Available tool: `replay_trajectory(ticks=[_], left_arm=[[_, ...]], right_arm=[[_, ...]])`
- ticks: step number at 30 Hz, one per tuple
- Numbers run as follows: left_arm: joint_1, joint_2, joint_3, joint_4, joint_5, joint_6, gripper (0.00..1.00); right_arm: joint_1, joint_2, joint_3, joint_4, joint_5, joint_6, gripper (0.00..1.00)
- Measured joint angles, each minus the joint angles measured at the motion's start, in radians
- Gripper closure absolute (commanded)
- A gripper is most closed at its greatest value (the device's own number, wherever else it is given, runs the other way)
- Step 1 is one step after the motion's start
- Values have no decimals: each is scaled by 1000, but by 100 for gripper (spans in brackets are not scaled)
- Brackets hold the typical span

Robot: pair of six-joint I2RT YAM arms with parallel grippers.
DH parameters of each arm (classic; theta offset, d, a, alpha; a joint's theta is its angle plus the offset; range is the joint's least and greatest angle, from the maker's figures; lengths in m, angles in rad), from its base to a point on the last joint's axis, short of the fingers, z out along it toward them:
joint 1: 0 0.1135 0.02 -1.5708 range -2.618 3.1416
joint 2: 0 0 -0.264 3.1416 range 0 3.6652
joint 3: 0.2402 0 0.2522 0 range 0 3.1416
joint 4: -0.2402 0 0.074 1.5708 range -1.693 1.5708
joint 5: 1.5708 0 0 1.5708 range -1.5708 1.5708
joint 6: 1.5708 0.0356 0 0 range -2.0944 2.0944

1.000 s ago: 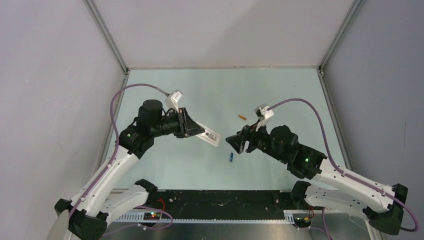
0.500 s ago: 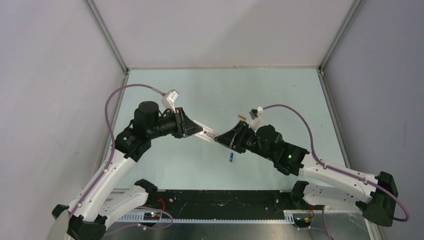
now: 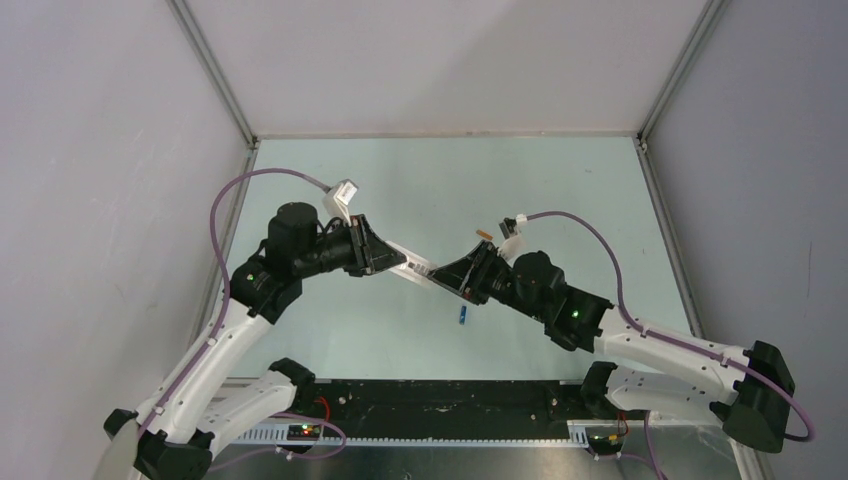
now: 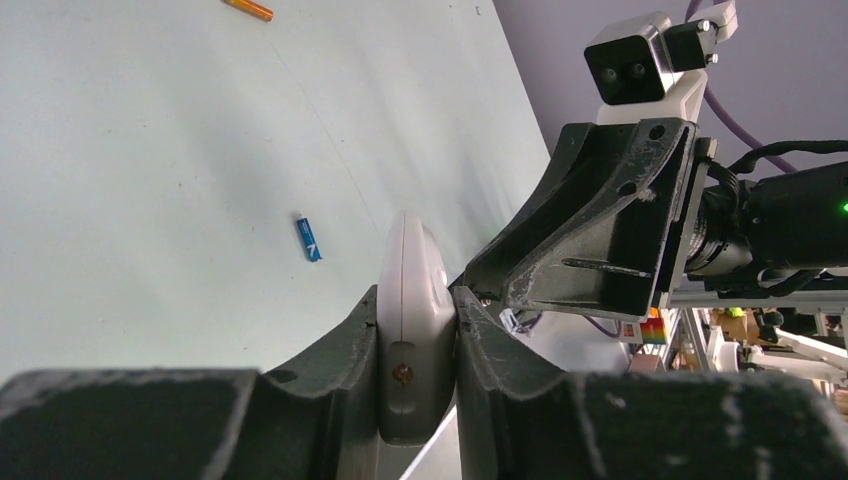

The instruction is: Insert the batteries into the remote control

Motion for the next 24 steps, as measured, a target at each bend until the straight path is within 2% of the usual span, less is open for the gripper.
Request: replay_trajectory(ticks=[12, 24], left_arm=[[0, -3, 0, 7, 4, -3, 100], [0, -3, 0, 7, 15, -4, 100]], right_arm=[[-12, 11, -2, 10, 7, -4, 58], [-13, 29, -2, 29, 7, -22, 57]])
